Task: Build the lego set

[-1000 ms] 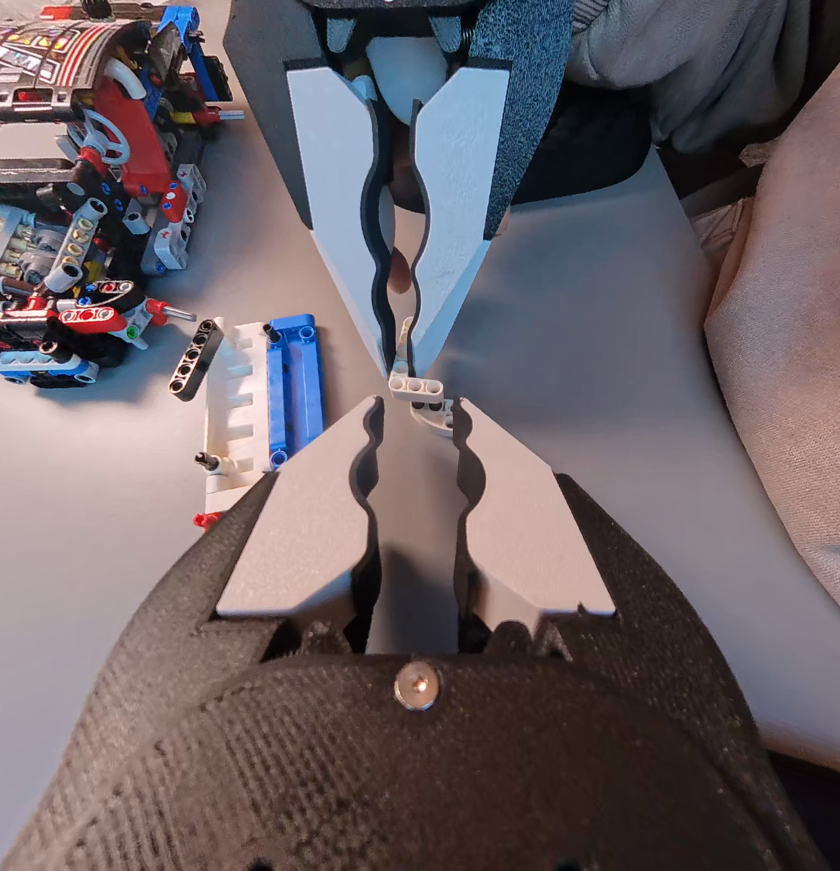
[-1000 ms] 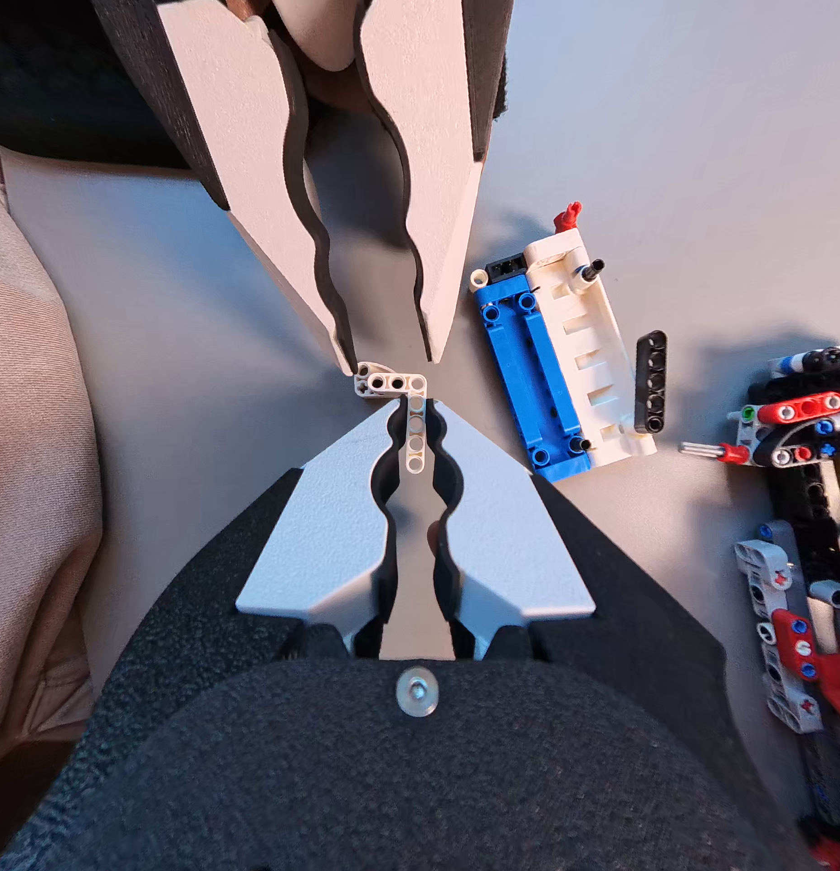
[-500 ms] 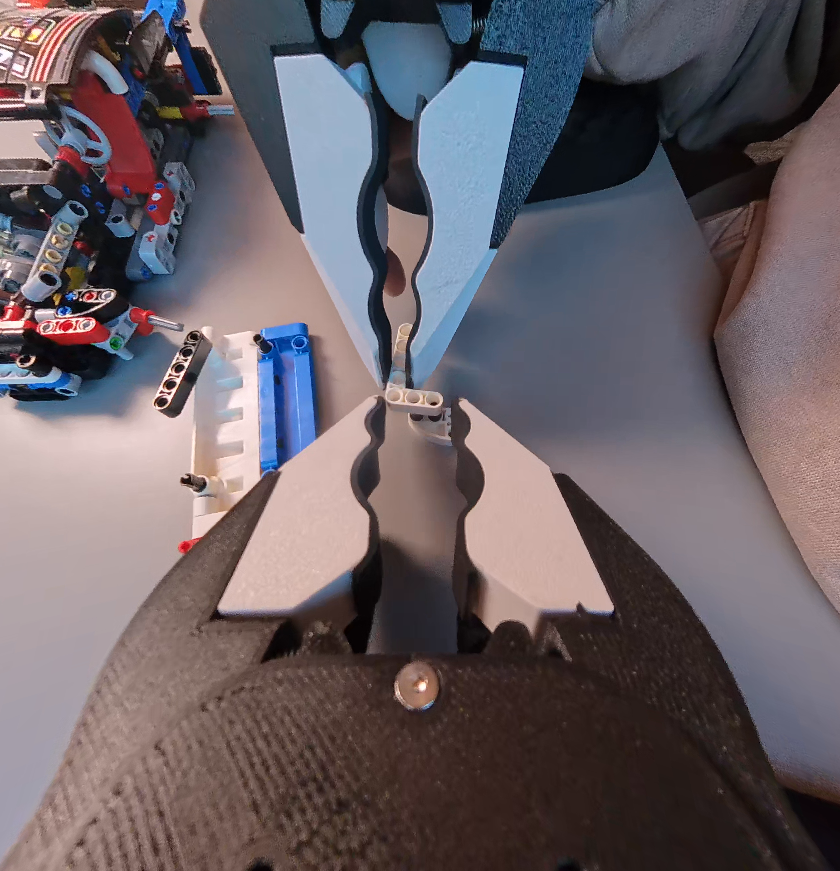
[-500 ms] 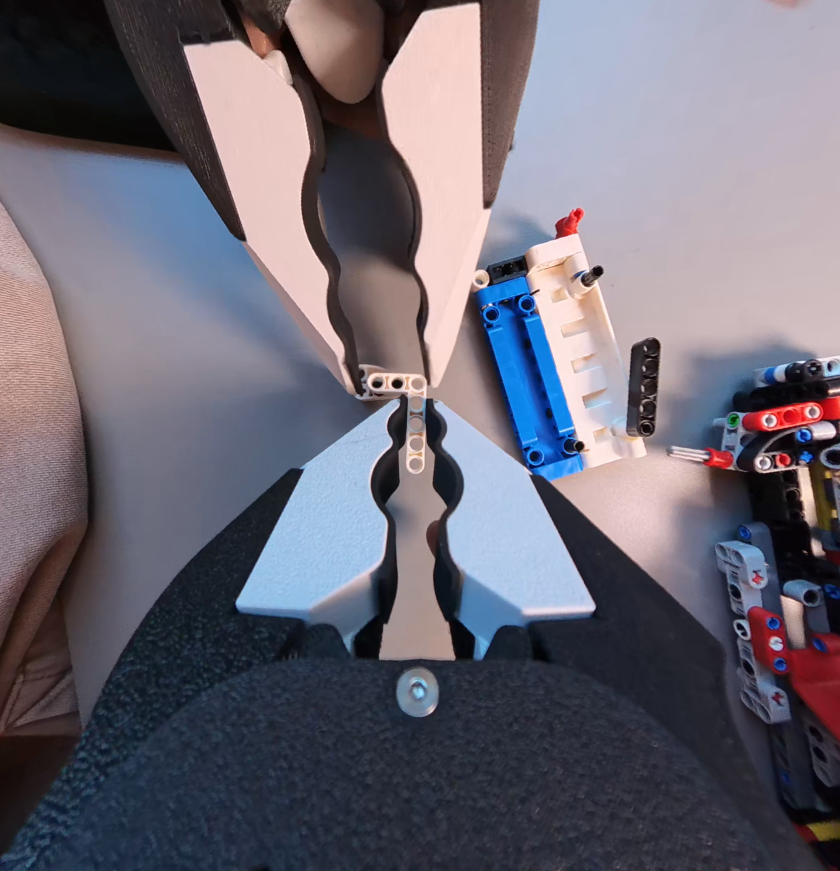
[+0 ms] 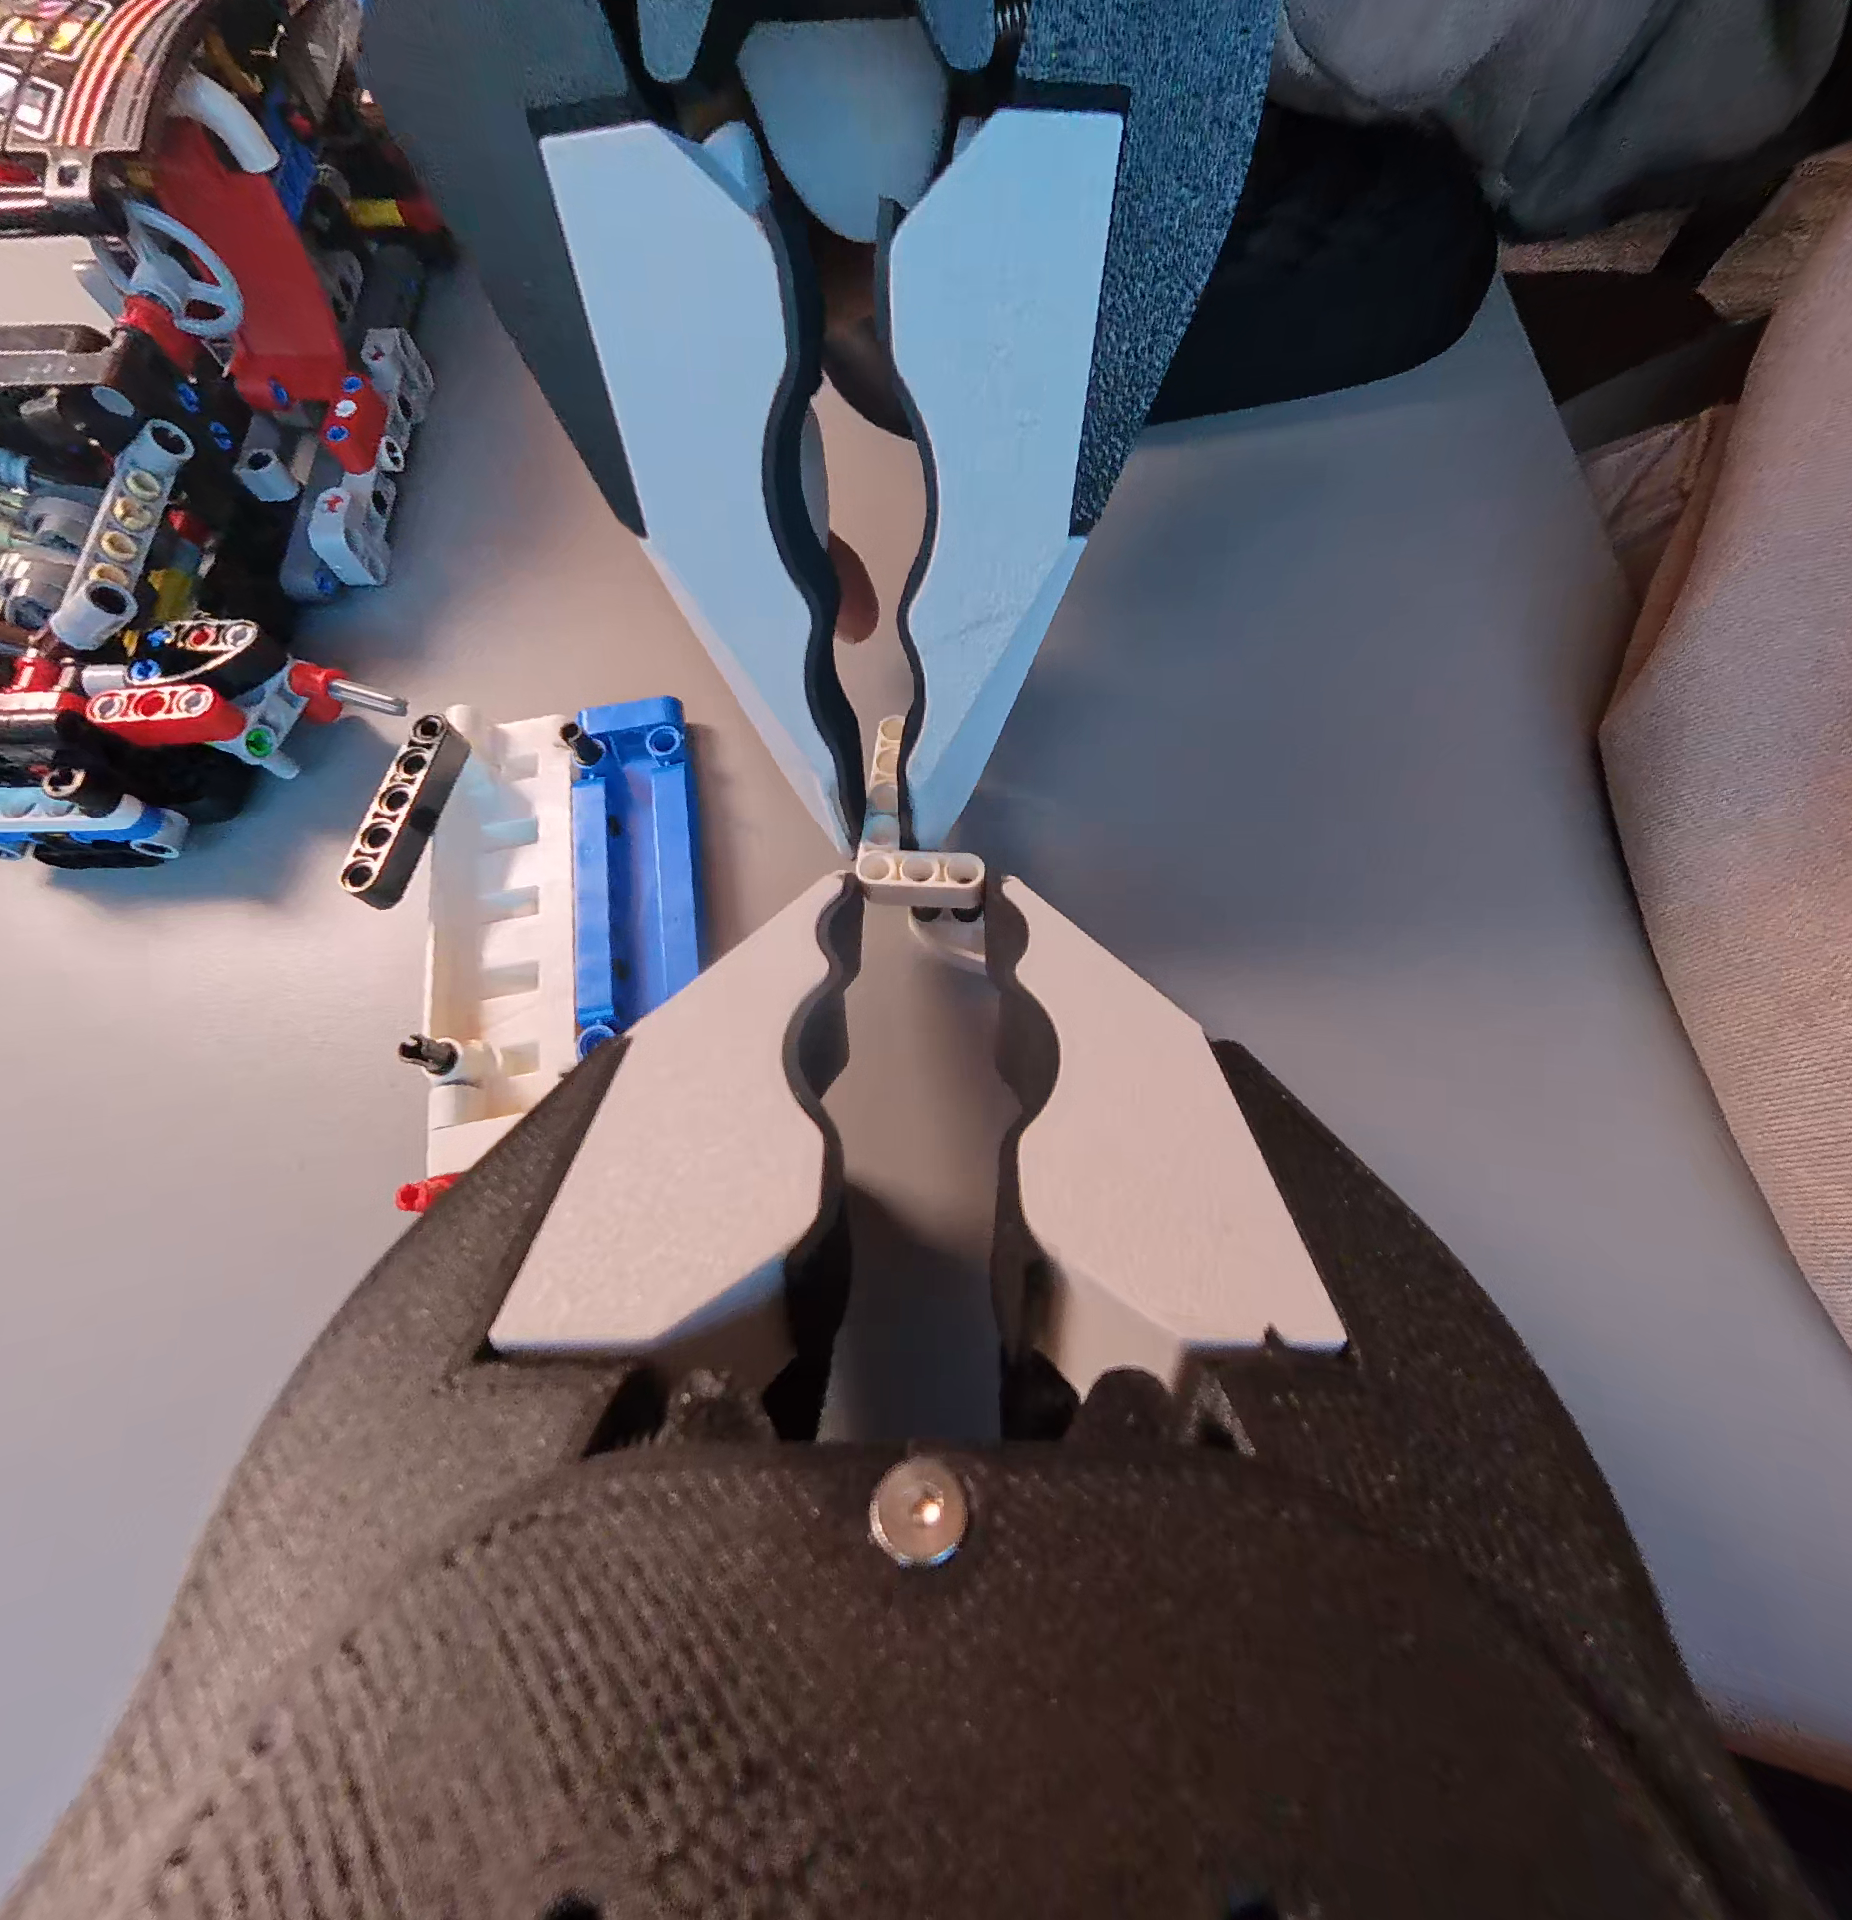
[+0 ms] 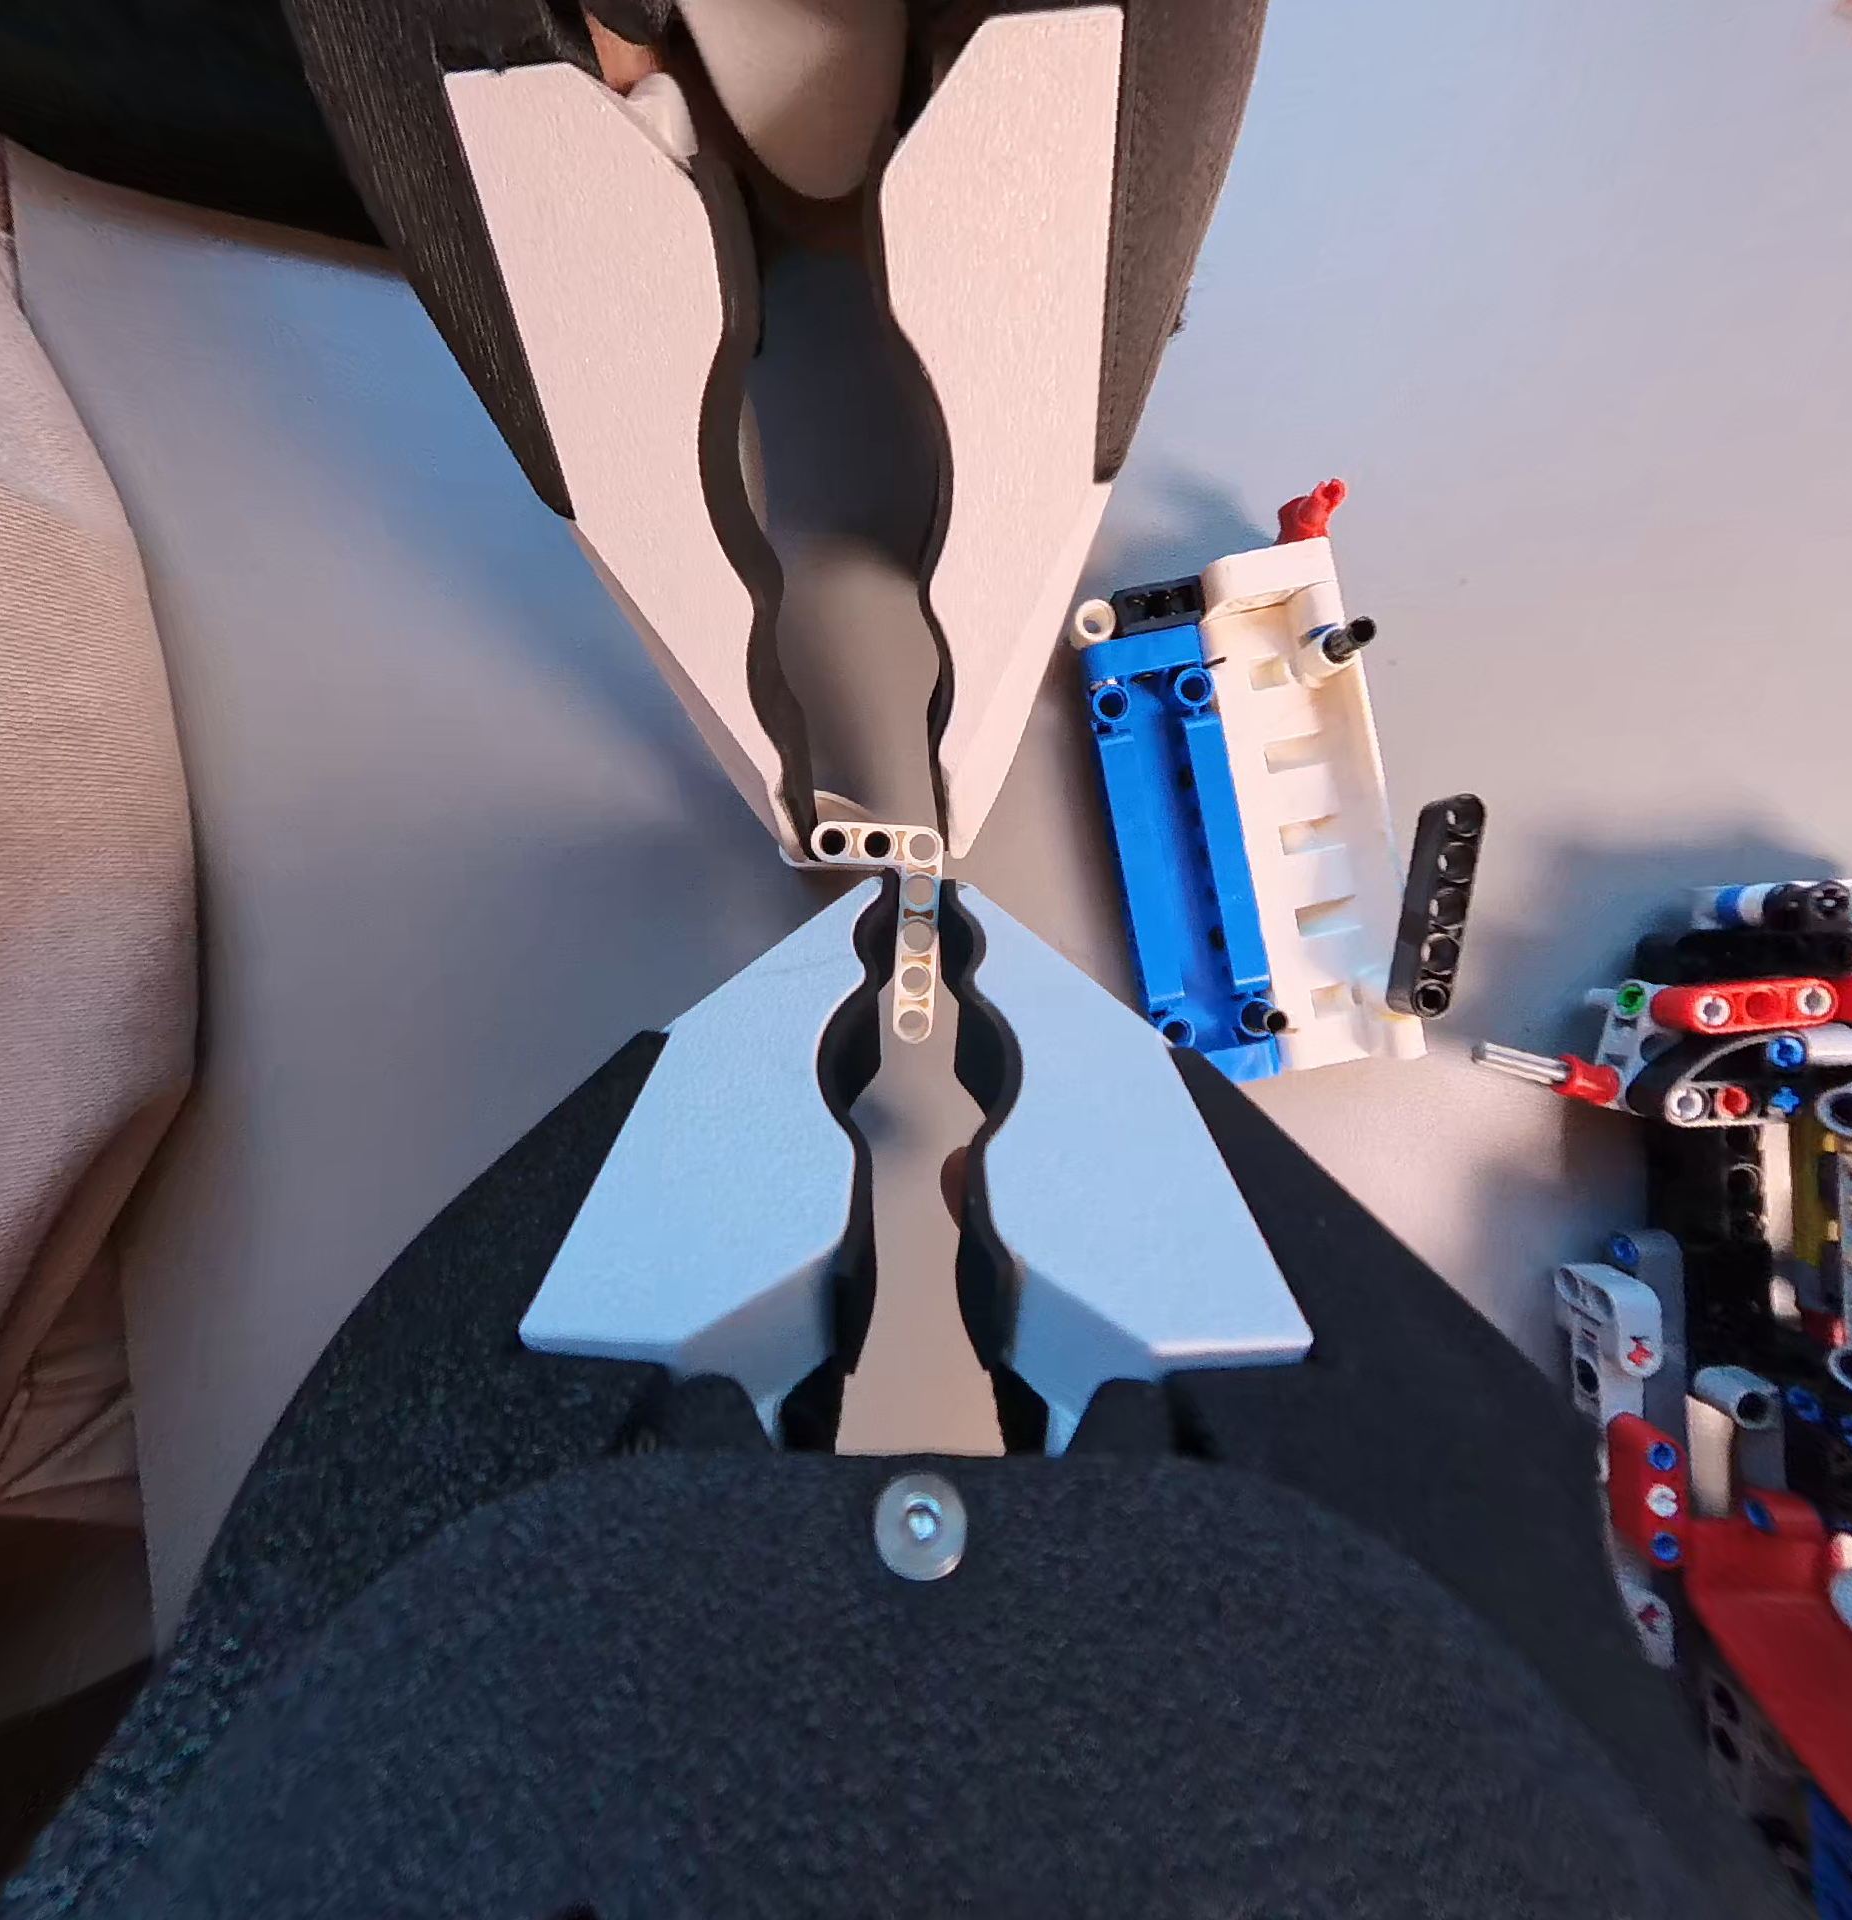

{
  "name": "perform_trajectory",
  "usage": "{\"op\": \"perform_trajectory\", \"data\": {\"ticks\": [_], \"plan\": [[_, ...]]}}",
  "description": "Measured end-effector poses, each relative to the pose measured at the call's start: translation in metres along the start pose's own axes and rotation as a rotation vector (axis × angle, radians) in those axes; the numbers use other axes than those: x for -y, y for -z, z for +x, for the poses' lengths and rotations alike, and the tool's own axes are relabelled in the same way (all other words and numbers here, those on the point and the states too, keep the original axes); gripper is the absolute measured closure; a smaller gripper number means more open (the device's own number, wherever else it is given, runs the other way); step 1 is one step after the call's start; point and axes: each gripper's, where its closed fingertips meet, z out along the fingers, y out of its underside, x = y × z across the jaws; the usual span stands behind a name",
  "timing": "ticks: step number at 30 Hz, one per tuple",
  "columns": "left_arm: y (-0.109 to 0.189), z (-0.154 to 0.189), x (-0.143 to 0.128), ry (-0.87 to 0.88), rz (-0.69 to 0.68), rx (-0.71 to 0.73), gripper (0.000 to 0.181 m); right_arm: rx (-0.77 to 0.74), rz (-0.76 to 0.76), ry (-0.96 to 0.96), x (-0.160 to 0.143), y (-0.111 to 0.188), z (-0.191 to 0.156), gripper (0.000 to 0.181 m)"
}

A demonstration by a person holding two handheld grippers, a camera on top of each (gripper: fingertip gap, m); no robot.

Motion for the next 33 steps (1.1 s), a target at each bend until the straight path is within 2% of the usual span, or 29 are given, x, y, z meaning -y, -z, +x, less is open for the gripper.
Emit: {"op": "perform_trajectory", "data": {"ticks": [6,15,23,29,32,33], "plan": [[0.000,0.005,-0.001,-0.043,0.000,-0.005,0.160,0.034,-0.010,0.028,0.000,0.000,-0.006,0.175],[0.004,0.010,-0.004,-0.085,0.008,-0.035,0.160,0.071,0.076,0.053,0.006,-0.003,-0.012,0.175],[0.007,0.014,-0.007,-0.062,-0.001,-0.091,0.160,0.061,-0.041,0.016,0.007,-0.005,-0.016,0.175],[0.009,0.013,-0.008,-0.062,-0.002,-0.080,0.160,0.032,-0.109,-0.003,0.009,-0.007,-0.014,0.176],[0.014,0.010,-0.005,-0.037,0.013,-0.068,0.147,0.026,-0.119,0.003,0.011,-0.008,-0.016,0.176],[0.016,0.010,-0.003,-0.028,0.029,-0.074,0.147,0.025,-0.121,0.007,0.012,-0.008,-0.016,0.176]]}}
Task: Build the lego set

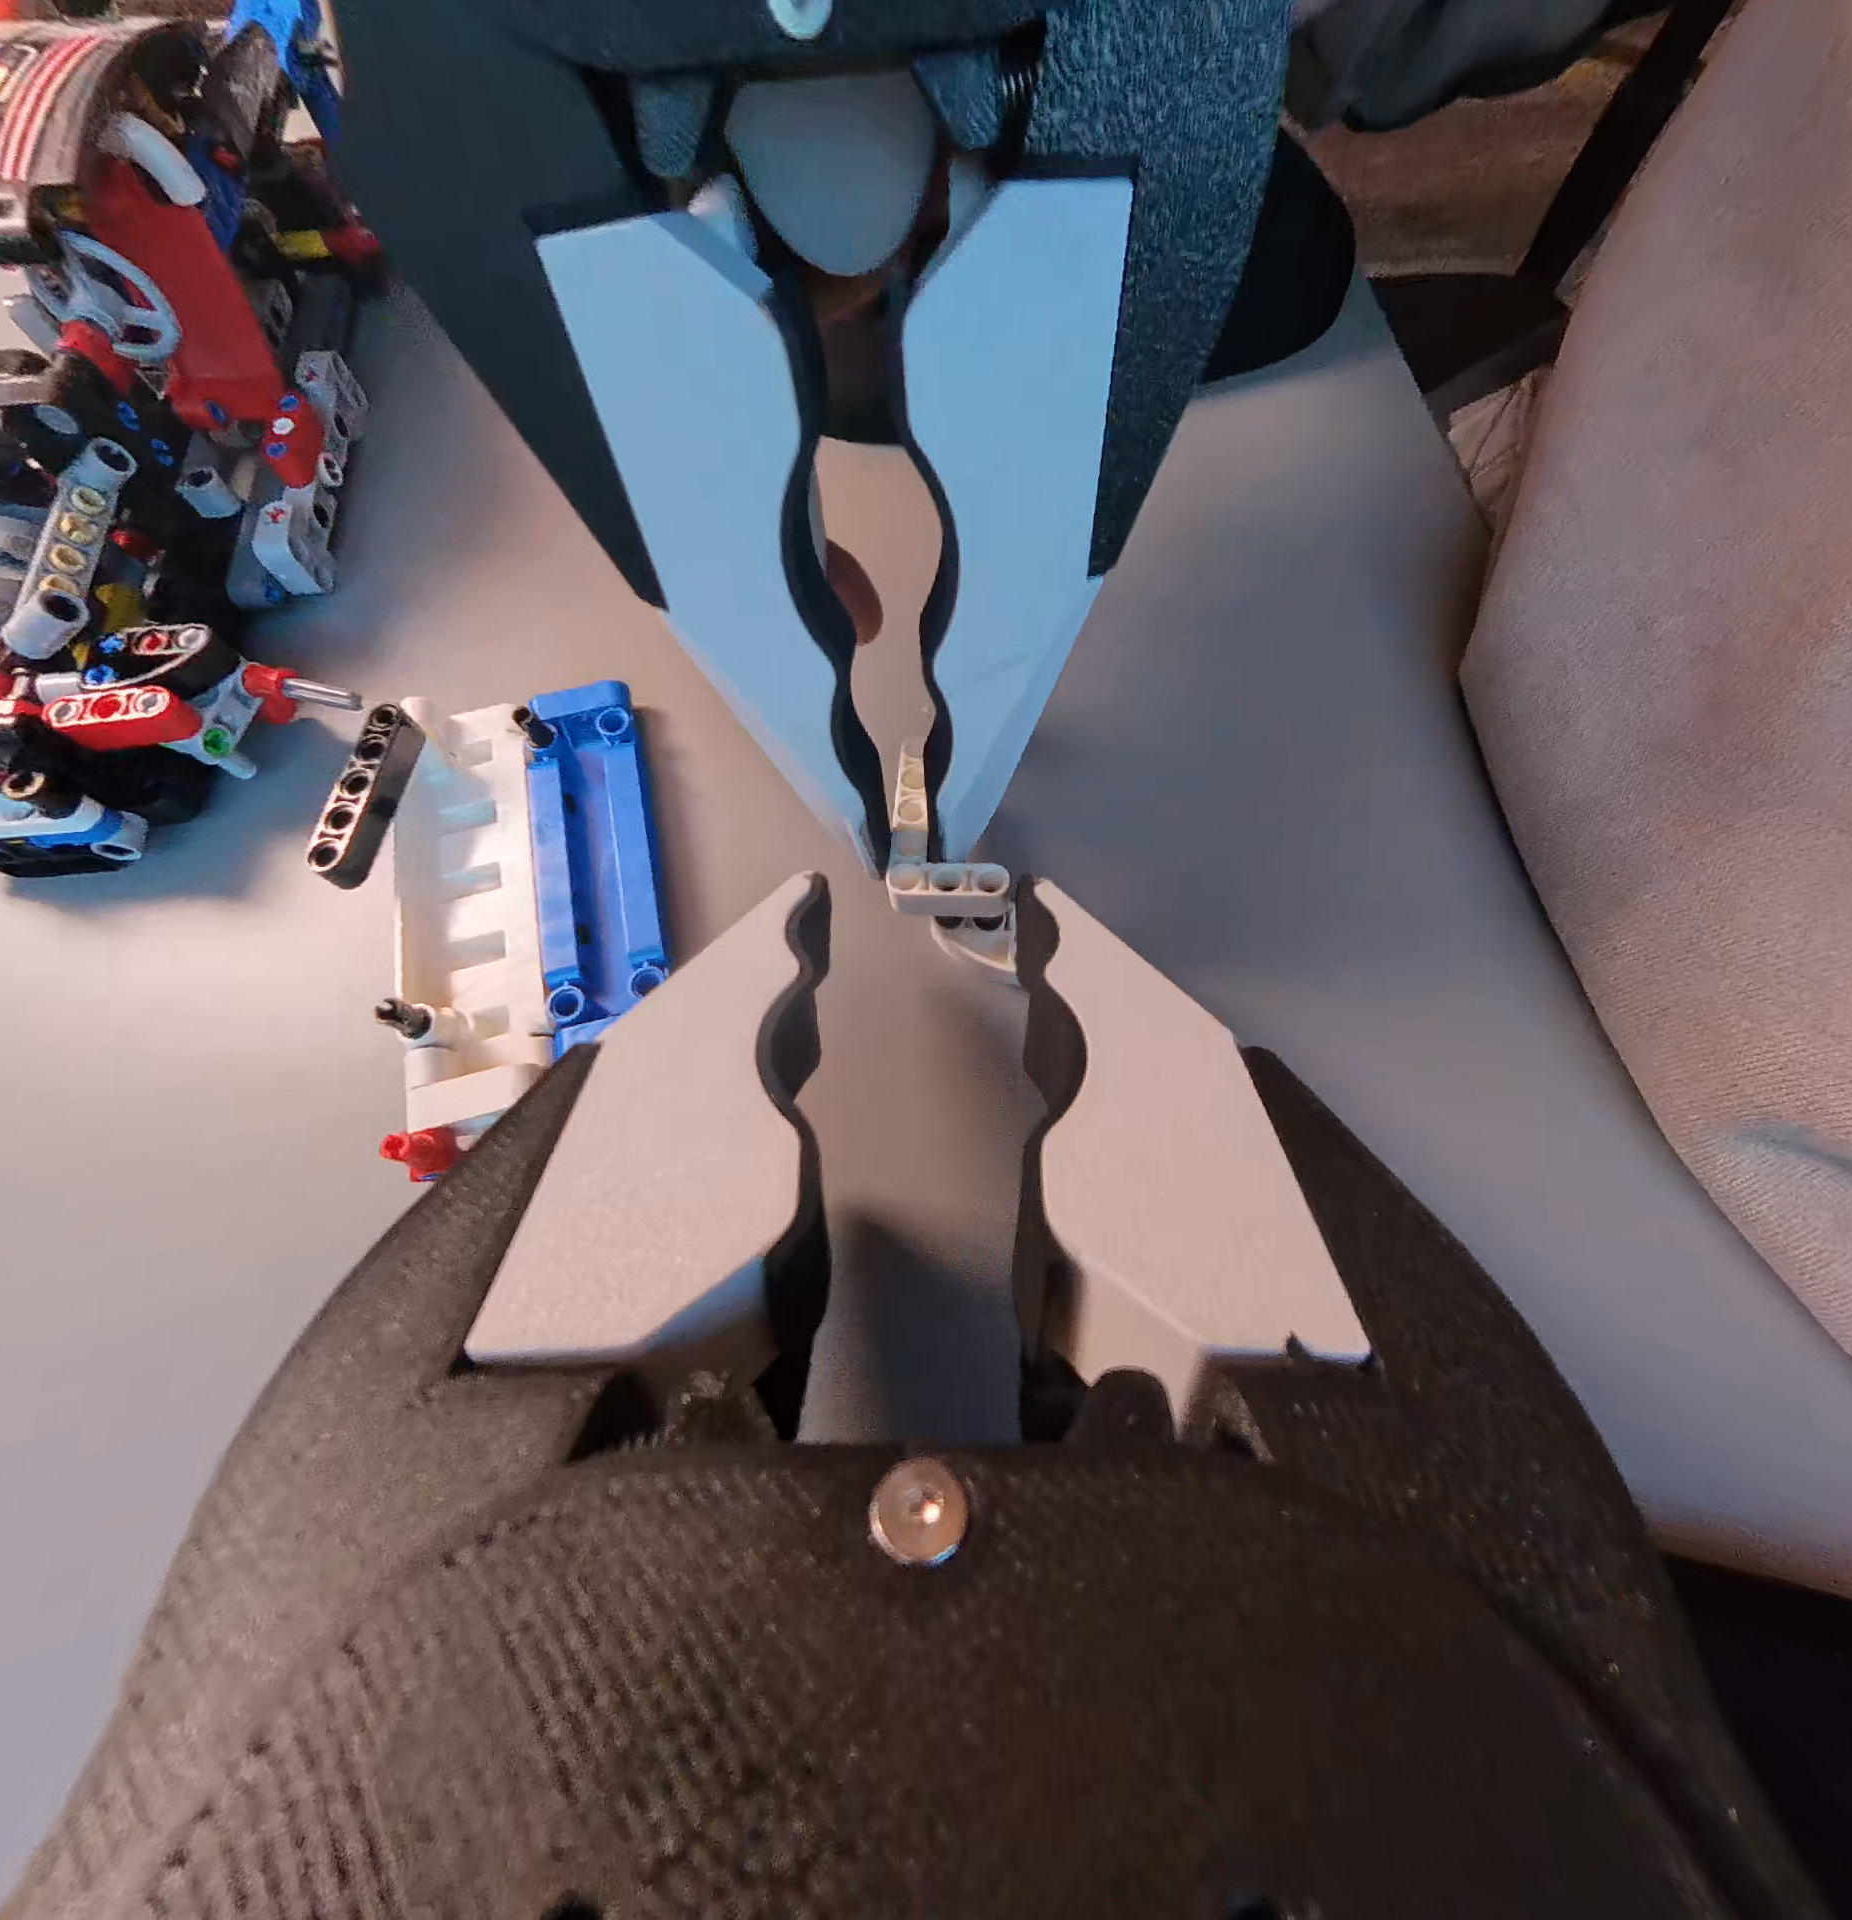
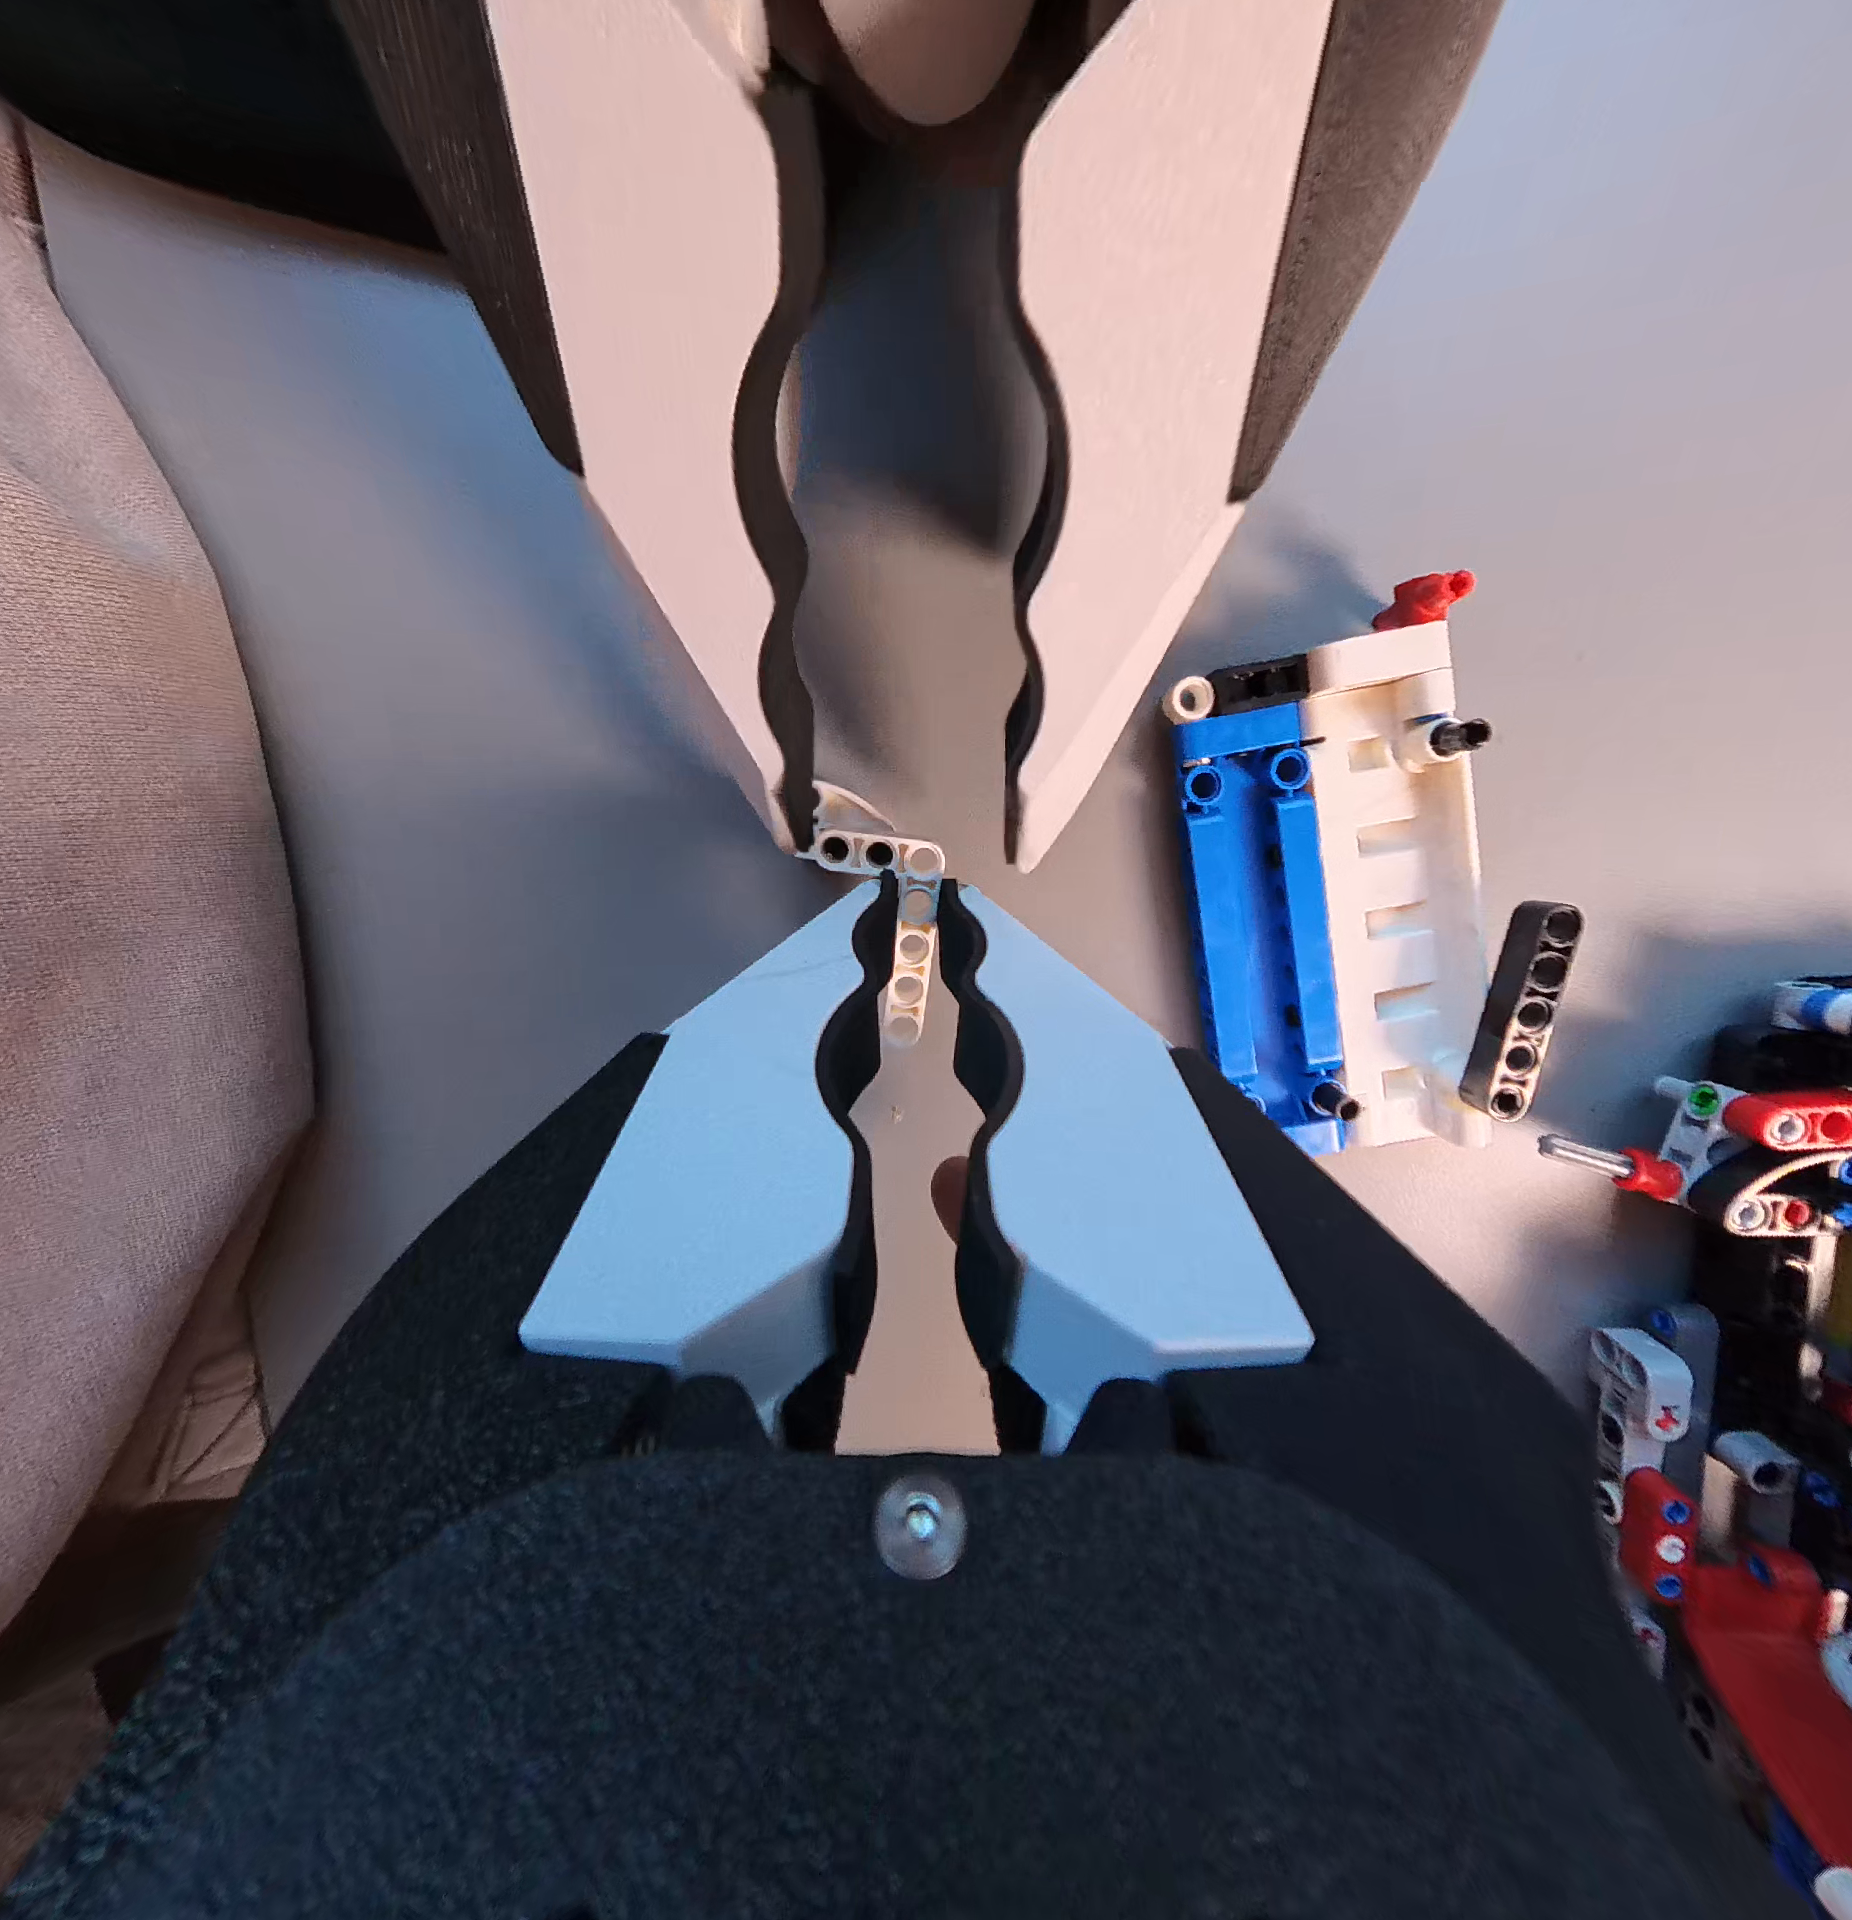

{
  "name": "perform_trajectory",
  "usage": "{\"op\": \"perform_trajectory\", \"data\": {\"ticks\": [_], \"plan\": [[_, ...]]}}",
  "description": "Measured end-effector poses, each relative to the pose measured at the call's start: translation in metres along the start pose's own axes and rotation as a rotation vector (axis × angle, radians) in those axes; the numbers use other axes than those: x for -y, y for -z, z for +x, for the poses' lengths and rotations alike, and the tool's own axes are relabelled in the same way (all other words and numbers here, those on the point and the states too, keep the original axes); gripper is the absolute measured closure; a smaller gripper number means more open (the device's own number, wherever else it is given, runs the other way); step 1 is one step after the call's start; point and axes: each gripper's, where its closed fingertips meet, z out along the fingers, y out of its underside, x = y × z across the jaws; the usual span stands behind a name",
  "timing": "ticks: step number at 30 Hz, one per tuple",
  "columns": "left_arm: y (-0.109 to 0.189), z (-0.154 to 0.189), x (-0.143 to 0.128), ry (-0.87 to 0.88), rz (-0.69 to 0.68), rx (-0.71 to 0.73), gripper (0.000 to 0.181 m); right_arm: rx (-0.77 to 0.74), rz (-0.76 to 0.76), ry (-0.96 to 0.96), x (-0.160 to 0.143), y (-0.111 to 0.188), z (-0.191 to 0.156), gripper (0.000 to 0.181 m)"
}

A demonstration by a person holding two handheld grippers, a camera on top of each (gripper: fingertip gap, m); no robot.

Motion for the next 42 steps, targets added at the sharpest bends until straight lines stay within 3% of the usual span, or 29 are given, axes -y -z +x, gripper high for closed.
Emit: {"op": "perform_trajectory", "data": {"ticks": [5,25,31,33,37,42], "plan": [[0.001,0.005,0.002,-0.004,-0.004,-0.014,0.160,-0.008,-0.007,-0.004,0.001,-0.001,0.000,0.176],[0.001,0.012,-0.004,-0.061,-0.024,-0.018,0.166,-0.020,-0.031,0.018,0.001,-0.003,-0.003,0.176],[0.001,0.012,-0.003,-0.056,-0.016,-0.015,0.167,-0.027,0.021,0.013,0.002,-0.004,-0.003,0.175],[0.004,0.011,-0.002,-0.065,-0.007,0.003,0.166,-0.024,0.062,0.017,0.002,-0.004,-0.004,0.174],[0.016,0.009,0.008,-0.041,0.058,0.008,0.145,-0.038,0.102,0.026,-0.003,-0.007,-0.005,0.174],[0.021,0.007,-0.003,0.013,0.009,0.014,0.141,-0.119,0.182,0.060,-0.003,0.002,0.001,0.175]]}}
